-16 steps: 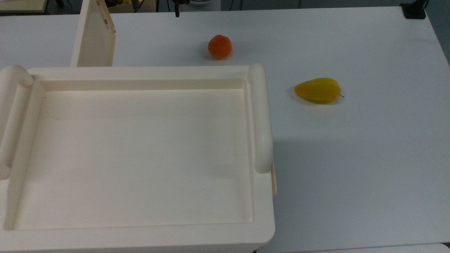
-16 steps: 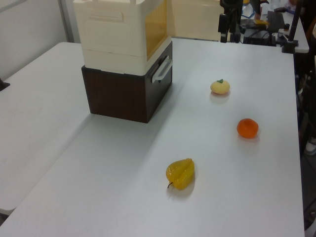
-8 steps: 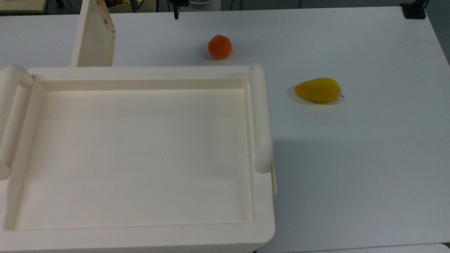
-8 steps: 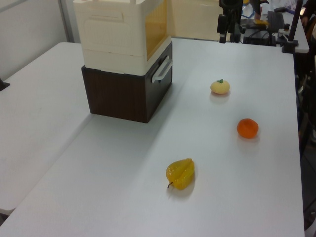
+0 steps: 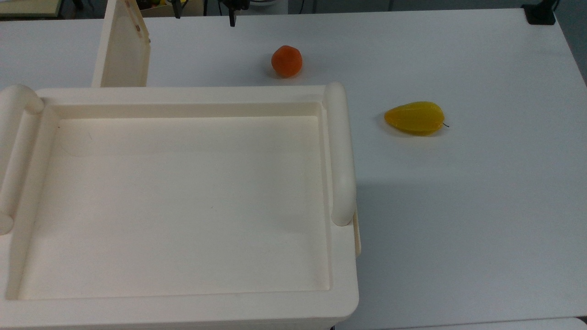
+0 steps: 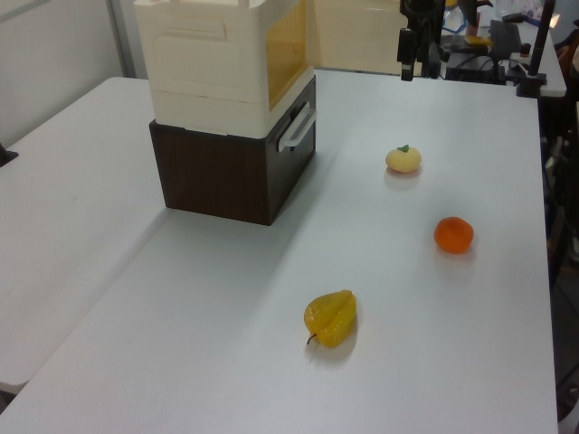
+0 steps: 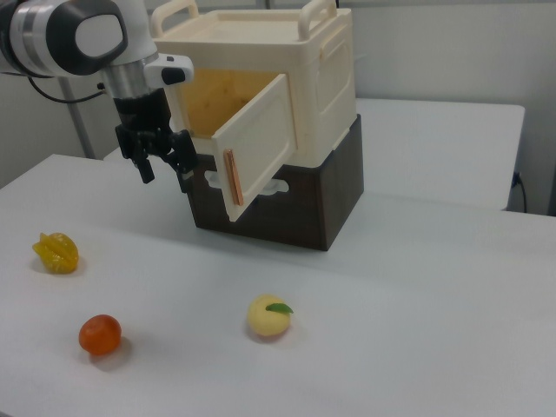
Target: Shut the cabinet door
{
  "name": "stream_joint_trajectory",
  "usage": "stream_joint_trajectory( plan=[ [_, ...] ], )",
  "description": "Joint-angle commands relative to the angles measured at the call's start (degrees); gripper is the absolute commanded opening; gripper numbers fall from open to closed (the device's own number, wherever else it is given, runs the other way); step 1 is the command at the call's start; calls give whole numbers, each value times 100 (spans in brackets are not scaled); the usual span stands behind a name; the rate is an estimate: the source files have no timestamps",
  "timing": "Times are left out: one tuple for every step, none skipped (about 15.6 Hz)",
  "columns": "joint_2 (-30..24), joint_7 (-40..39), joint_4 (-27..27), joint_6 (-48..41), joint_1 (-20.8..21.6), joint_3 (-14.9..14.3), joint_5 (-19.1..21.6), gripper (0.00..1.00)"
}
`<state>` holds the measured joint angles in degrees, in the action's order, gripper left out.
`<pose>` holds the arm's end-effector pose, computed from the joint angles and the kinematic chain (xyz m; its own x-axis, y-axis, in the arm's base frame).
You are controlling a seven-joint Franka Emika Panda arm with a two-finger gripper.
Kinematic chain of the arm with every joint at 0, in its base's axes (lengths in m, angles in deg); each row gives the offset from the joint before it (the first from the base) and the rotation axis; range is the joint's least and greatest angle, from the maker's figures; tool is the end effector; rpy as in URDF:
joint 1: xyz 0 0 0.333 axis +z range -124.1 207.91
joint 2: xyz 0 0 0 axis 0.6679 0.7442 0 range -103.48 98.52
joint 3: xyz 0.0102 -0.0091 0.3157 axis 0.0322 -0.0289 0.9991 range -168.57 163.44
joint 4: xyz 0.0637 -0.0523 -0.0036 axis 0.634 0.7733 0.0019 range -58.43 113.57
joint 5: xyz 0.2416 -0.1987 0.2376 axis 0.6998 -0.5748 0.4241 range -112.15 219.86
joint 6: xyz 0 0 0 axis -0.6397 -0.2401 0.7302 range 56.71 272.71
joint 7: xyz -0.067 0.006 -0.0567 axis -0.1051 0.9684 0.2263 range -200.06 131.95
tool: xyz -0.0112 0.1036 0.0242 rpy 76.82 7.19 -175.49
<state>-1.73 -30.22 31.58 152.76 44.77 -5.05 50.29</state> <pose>0.5647 -0.0023 0.5919 0.9985 -0.0548 0.0090 -0.0552 -0.9965 0.0620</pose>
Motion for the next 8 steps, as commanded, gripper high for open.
stream_joint_trajectory(
  plan=[
    [-57, -85, 108, 154, 57, 29, -3, 100],
    [-57, -76, 108, 154, 65, 37, -3, 100],
    [-57, -76, 108, 137, 65, 46, -3, 100],
    [-57, -76, 108, 145, 100, 46, -3, 100],
    [-57, -67, 108, 145, 135, 46, -3, 100],
    [-57, -67, 108, 137, 136, 46, -3, 100],
    [-57, -76, 108, 137, 136, 46, -12, 100],
    [-57, -76, 108, 145, 136, 46, -12, 91]
  ],
)
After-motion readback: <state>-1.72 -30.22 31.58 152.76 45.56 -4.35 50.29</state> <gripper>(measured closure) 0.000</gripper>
